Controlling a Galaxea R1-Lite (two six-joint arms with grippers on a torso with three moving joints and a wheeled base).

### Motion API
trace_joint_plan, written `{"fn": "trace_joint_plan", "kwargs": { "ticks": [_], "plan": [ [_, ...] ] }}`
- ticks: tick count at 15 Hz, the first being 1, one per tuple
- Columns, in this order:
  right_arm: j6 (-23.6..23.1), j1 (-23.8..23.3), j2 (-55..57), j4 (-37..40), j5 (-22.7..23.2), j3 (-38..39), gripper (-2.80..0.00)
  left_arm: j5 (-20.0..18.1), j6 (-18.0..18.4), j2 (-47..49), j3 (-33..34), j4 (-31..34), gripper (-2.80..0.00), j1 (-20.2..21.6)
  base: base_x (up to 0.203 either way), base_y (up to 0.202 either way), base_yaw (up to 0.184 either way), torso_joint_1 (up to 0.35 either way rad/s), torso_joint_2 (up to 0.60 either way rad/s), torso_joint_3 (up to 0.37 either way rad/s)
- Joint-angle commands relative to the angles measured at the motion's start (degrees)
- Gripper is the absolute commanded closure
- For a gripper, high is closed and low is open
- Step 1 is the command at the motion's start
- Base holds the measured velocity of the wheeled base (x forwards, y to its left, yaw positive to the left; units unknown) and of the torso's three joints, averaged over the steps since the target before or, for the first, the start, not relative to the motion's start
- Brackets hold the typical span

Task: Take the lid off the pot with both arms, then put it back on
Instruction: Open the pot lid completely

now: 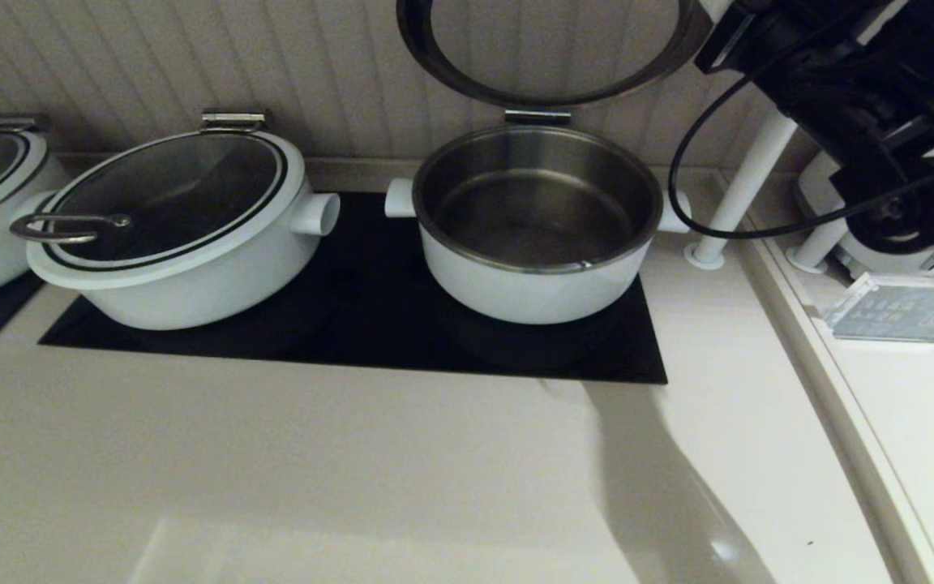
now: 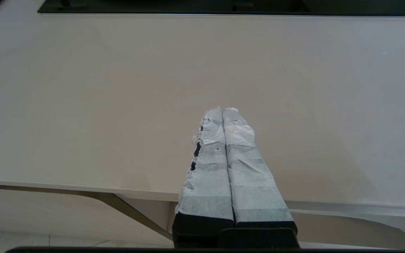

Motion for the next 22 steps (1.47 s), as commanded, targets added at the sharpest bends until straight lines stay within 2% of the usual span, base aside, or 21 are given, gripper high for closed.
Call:
{"fn": "trace_joint_plan", "kwargs": {
  "ticks": [1,22],
  "plan": [
    [0.0,0.0,-0.1,-0.4,0.0,0.4,0.00,0.0,0.0,0.0,0.0,0.0,0.00,0.0,0.000,0.000,0.000,0.000,0.00,0.000],
    [0.0,0.1,-6.1,-0.3,1.6,15.1,0.00,0.0,0.0,0.0,0.0,0.0,0.00,0.0,0.000,0.000,0.000,0.000,0.00,0.000]
  ]
}}
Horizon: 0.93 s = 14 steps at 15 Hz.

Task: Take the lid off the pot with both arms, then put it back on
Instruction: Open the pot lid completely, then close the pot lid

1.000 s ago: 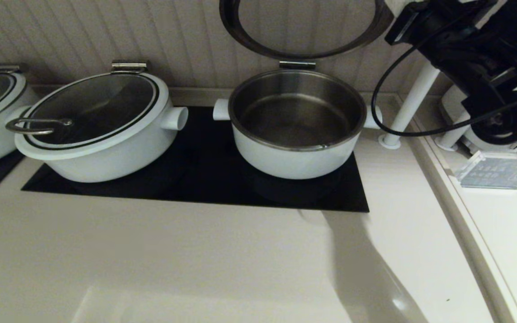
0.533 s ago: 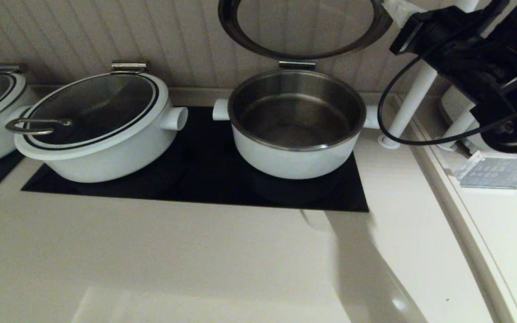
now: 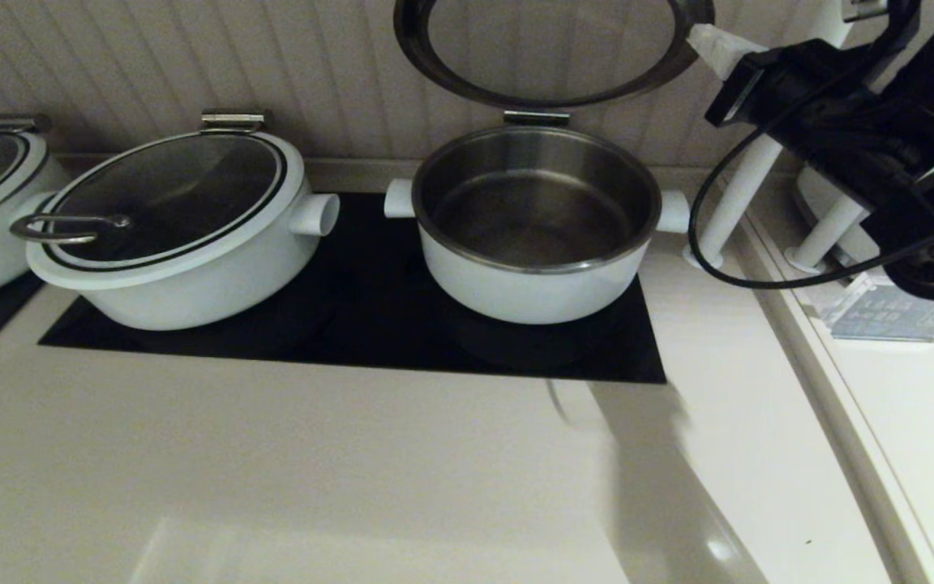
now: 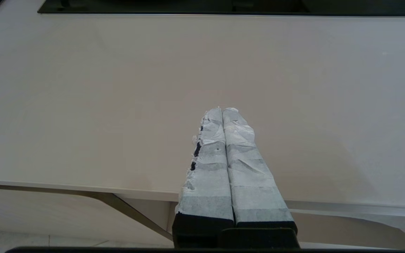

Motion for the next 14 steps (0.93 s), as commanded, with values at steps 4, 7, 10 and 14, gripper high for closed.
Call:
{"fn": "trace_joint_plan", "kwargs": {
  "ticks": [4,7,10,14],
  "plan": [
    [0.0,0.0,-4.2,0.2,1.7,5.6,0.00,0.0,0.0,0.0,0.0,0.0,0.00,0.0,0.000,0.000,0.000,0.000,0.00,0.000],
    [0.0,0.0,-7.2,3.4,1.8,5.8,0.00,0.0,0.0,0.0,0.0,0.0,0.00,0.0,0.000,0.000,0.000,0.000,0.00,0.000],
    [0.1,0.0,-8.4,3.8,1.8,4.6,0.00,0.0,0.0,0.0,0.0,0.0,0.00,0.0,0.000,0.000,0.000,0.000,0.00,0.000],
    [1.0,0.0,-7.2,3.7,2.9,-1.2,0.00,0.0,0.0,0.0,0.0,-0.1,0.00,0.0,0.000,0.000,0.000,0.000,0.00,0.000]
  ]
}}
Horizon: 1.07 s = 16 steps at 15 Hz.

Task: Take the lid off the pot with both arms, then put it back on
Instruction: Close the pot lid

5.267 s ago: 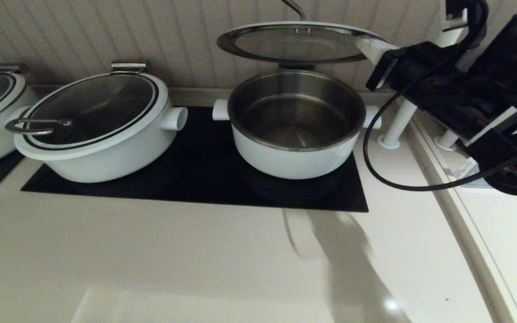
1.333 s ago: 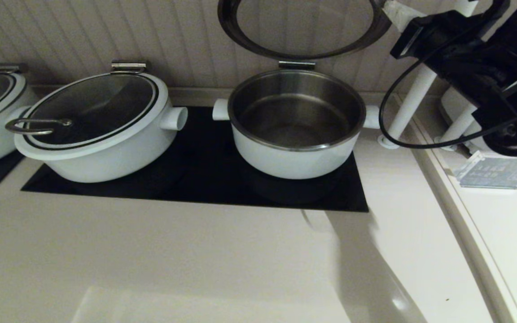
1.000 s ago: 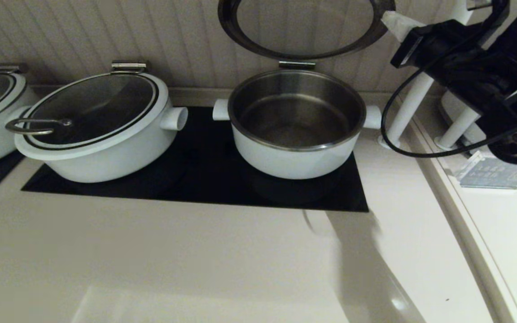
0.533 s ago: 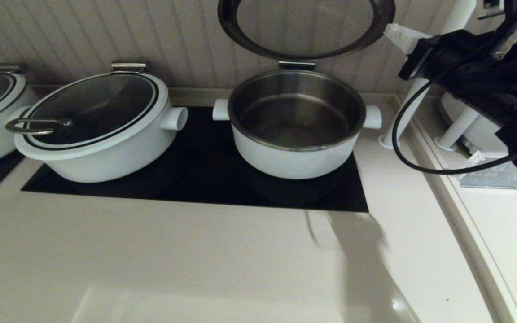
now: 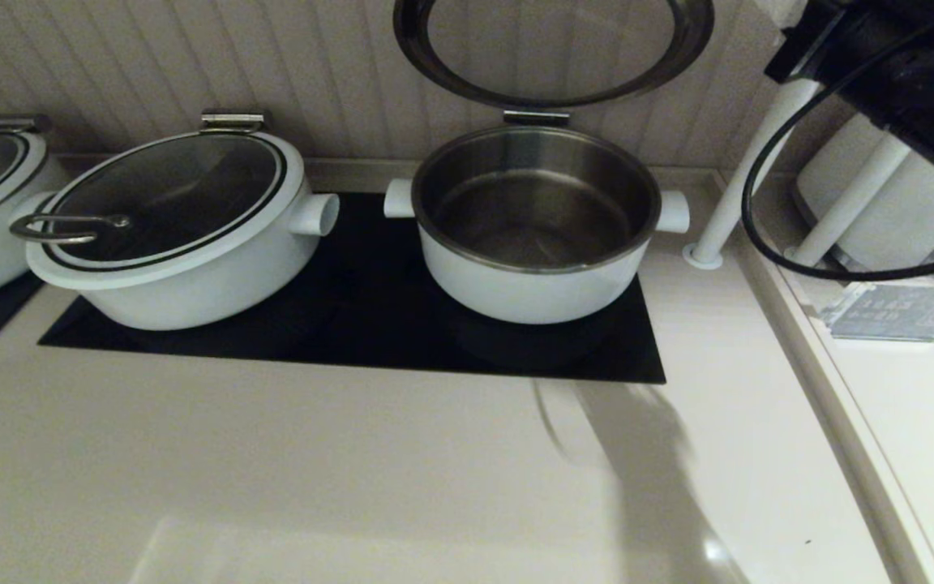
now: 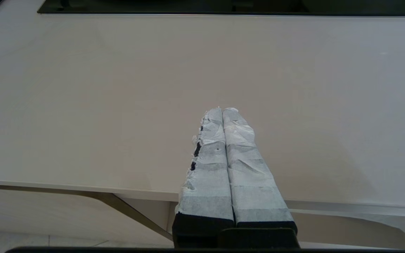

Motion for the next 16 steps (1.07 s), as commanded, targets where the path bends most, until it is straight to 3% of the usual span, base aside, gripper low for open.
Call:
{"fn": "trace_joint_plan", "kwargs": {
  "ticks": [1,7,16],
  "plan": [
    [1.3,0.0,1.1,-0.3,0.3,-4.1,0.00,0.0,-0.1,0.0,0.0,0.0,0.00,0.0,0.000,0.000,0.000,0.000,0.00,0.000],
    [2.4,-1.7,9.6,-0.1,1.0,-16.8,0.00,0.0,0.0,0.0,0.0,0.0,0.00,0.0,0.000,0.000,0.000,0.000,0.00,0.000],
    [2.3,-5.7,16.8,-0.5,4.4,-21.6,0.00,0.0,0.0,0.0,0.0,0.0,0.00,0.0,0.000,0.000,0.000,0.000,0.00,0.000]
  ]
}}
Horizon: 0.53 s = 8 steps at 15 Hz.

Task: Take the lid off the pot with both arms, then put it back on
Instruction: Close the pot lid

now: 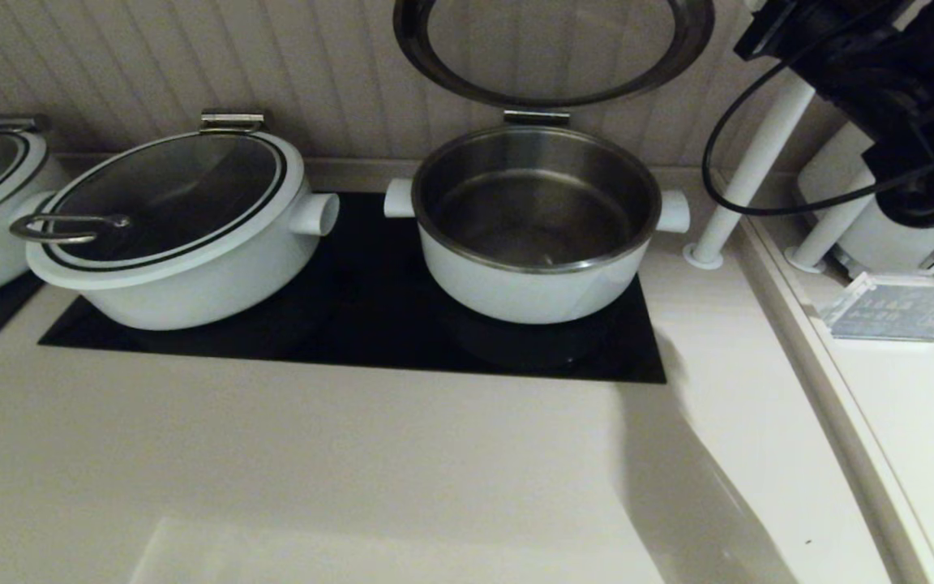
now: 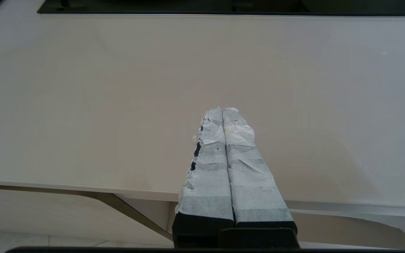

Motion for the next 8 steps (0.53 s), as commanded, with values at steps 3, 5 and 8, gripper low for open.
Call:
{"fn": "trace_joint_plan", "kwargs": {
  "ticks": [3,5,8],
  "plan": [
    [0.0,-0.6,1.7,-0.5,0.5,-0.1,0.00,0.0,0.0,0.0,0.0,0.0,0.00,0.0,0.000,0.000,0.000,0.000,0.00,0.000],
    [-0.1,-0.6,2.0,-0.6,0.8,-0.1,0.00,0.0,0.0,0.0,0.0,0.0,0.00,0.0,0.000,0.000,0.000,0.000,0.00,0.000],
    [-0.2,-0.6,2.0,-0.7,2.6,0.1,0.00,0.0,0.0,0.0,0.0,0.0,0.00,0.0,0.000,0.000,0.000,0.000,0.00,0.000]
  ]
}}
